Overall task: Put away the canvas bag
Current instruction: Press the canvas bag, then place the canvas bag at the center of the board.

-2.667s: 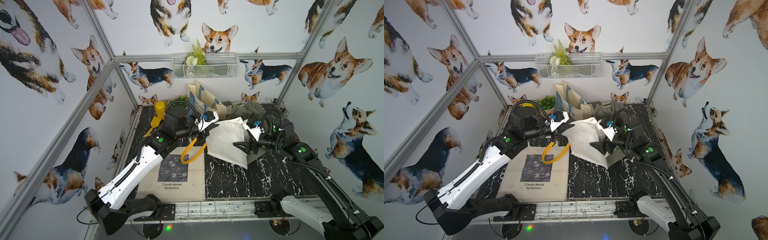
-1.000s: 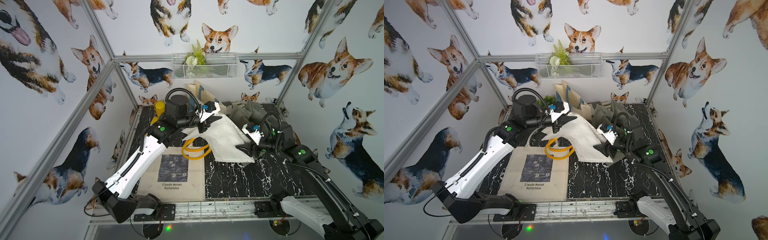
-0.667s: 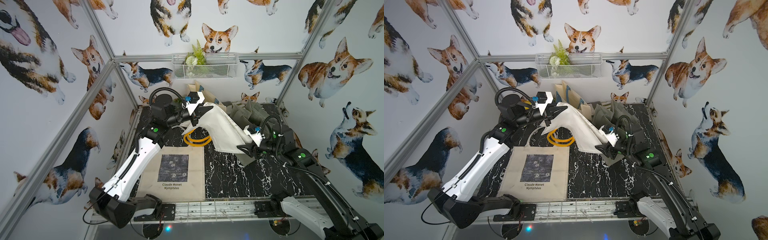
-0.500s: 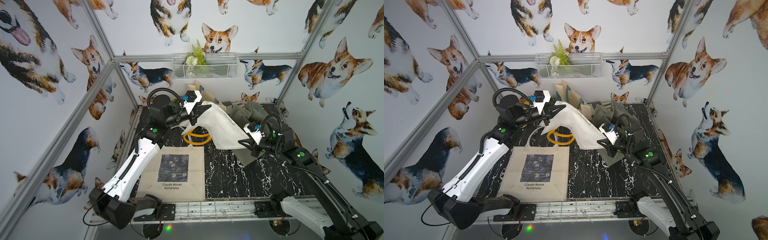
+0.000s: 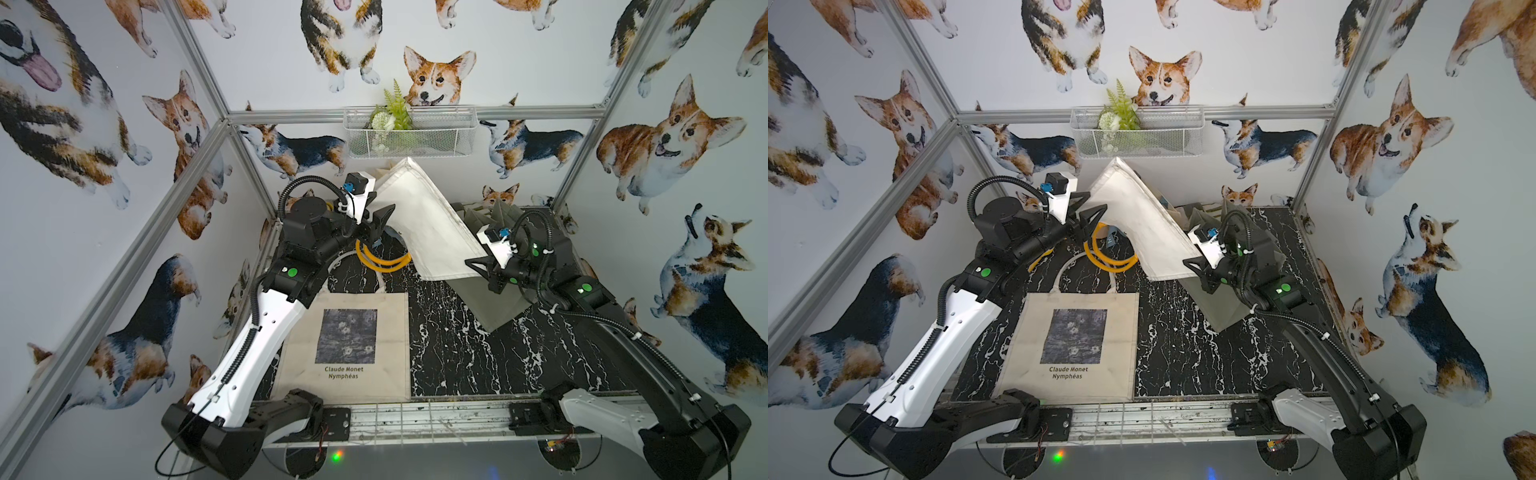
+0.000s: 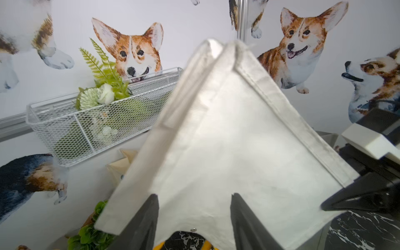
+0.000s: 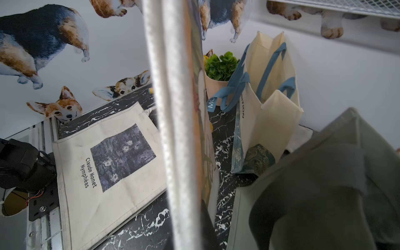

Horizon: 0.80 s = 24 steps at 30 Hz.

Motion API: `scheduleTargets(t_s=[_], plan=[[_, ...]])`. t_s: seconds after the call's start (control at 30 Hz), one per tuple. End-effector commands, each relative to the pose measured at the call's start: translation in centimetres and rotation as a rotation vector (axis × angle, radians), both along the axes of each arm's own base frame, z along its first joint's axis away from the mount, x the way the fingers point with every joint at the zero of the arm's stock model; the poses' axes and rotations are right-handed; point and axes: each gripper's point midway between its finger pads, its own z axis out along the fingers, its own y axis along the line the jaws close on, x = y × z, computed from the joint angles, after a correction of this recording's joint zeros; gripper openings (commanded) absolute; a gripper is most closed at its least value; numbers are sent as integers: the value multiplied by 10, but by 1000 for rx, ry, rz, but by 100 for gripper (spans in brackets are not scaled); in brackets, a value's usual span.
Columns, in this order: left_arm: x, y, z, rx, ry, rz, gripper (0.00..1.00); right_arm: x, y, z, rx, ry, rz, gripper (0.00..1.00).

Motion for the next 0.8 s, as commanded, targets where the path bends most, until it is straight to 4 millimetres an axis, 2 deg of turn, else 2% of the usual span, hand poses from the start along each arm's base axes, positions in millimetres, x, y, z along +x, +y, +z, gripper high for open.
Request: scheduleTargets(t_s=[0.0,0.2,0.37,0.47,0.6,0.77], plan=[[14,19,-17,48,45,116,56,17,23,21,-3,-122,35,0],[38,77,-27,-6,106,369,54,40,34,21,-15,-184,-48,0],[47,112,-47,-129,246,468,53,45,54,1,-41,-186,-51,0],[51,121,-54,-154,287,499,54,54,59,-10,-62,-209,-137,0],[56,124,-54,-185,302,501,57,64,67,-20,-89,-311,-249,0],[71,121,-50,-213,307,487,61,75,74,-6,-124,-461,-349,0]])
